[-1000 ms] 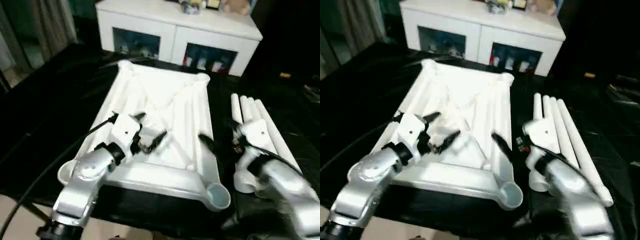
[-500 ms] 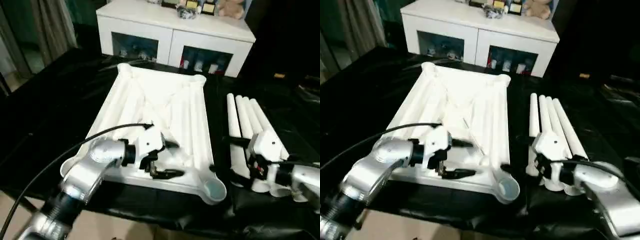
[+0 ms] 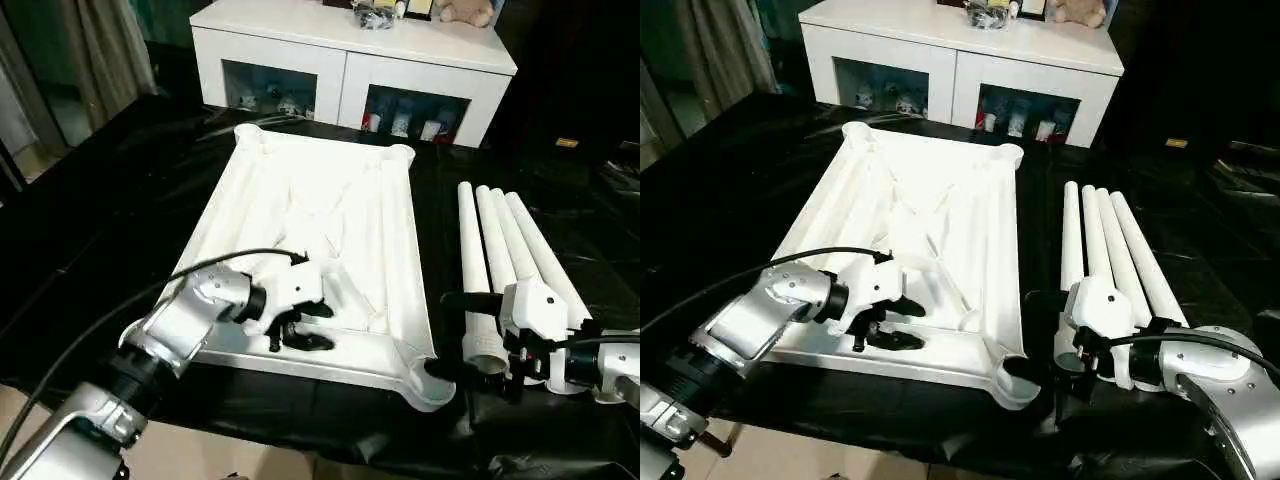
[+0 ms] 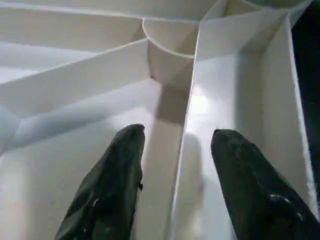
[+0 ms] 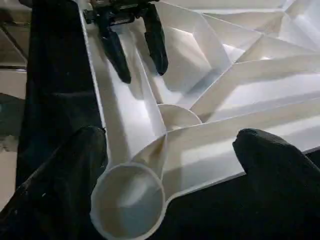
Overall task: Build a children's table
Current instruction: Move table base
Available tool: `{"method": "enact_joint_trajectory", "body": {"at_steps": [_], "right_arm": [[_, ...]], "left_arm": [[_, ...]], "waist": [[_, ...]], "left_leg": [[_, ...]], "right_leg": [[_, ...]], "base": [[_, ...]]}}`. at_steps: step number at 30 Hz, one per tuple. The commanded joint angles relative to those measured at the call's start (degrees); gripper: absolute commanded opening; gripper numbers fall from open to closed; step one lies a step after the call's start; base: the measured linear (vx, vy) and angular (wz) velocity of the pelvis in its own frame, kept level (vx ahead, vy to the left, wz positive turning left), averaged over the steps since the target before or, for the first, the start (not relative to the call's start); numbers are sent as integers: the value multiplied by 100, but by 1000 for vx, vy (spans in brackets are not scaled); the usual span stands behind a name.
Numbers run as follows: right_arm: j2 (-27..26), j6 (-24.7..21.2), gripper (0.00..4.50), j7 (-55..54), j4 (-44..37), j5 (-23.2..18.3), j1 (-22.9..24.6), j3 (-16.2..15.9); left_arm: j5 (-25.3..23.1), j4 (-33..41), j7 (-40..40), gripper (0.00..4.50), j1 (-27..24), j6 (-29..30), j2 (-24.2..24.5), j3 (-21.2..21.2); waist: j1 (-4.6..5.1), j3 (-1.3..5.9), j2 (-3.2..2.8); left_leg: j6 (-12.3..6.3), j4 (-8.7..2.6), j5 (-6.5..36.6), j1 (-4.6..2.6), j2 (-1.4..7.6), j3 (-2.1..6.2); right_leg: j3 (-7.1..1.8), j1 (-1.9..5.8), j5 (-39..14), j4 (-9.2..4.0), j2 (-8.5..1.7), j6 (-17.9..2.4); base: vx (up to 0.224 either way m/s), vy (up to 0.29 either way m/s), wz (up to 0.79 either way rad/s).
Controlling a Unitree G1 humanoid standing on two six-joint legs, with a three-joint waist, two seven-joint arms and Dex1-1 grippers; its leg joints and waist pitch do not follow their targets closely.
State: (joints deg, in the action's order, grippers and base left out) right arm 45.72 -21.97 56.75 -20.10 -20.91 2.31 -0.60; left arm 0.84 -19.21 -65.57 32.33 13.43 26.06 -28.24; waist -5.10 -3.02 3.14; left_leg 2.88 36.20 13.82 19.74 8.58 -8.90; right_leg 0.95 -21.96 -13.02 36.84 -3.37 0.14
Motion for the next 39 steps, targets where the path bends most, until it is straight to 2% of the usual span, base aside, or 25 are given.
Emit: {"method": "enact_joint_trajectory", "body": {"at_steps": [1, 7, 14, 21, 22, 24, 28, 36, 39], "right_arm": [[140, -82, 450, 90, -130, -130, 29, 5], [166, -118, 450, 171, -136, -99, 34, -34], [152, -144, 450, 167, -137, -108, 3, -87], [108, -161, 450, 177, -111, -135, -25, -106], [95, -171, 450, 171, -115, -152, -30, -102], [62, -184, 450, 132, -115, -158, -42, -104], [5, -198, 450, 51, -123, -159, -55, -121], [0, -191, 450, -21, -59, -105, -119, -66], [-24, -190, 450, -34, -6, -114, -162, -23]], "left_arm": [[-119, -136, -77, 216, 177, -109, 28, -101], [-216, -363, -116, 157, 281, -174, -34, -45], [-257, -470, -79, 112, 320, -173, -58, -45], [-331, -577, -48, 64, 322, -97, -76, -7], [-333, -581, -45, 42, 319, -93, -74, -3], [-275, -577, -13, 35, 303, 6, -95, 70], [-238, -674, 129, 5, 308, 37, -108, 240], [-337, -1071, 447, 5, 465, -323, 109, 542], [-410, -1278, 415, 5, 499, -622, 299, 574]], "waist": [[-9, 280, -12], [-11, 274, 5], [-17, 273, 11], [-15, 251, 10], [-13, 249, 11], [-8, 248, 32], [11, 253, 29], [59, 259, 40], [104, 273, 35]], "left_leg": [[-377, -511, 522, -2, 460, 140], [-362, -516, 541, 2, 466, 139], [-389, -516, 486, 9, 470, 137], [-312, -543, 709, 0, 484, 139], [-307, -545, 720, 2, 483, 140], [-293, -547, 748, 1, 484, 137], [-298, -544, 675, 27, 472, 144], [-347, -537, 581, 38, 460, 149], [-412, -534, 435, 36, 464, 145]], "right_leg": [[-260, 255, -263, -441, -524, -1549], [-259, 254, -365, -451, -535, -1550], [-257, 252, -312, -451, -546, -1563], [-264, 231, -702, -490, -553, -1480], [-265, 231, -721, -493, -552, -1474], [-265, 228, -773, -496, -552, -1451], [-264, 239, -753, -494, -555, -1427], [-255, 238, -710, -494, -540, -1375], [-246, 236, -416, -471, -533, -1415]], "base": [[0, 0, 0], [0, 0, 0], [0, 0, 0], [0, 0, 0], [0, 0, 0], [0, 0, 0], [0, 0, 0], [0, 0, 0], [0, 0, 0]]}}
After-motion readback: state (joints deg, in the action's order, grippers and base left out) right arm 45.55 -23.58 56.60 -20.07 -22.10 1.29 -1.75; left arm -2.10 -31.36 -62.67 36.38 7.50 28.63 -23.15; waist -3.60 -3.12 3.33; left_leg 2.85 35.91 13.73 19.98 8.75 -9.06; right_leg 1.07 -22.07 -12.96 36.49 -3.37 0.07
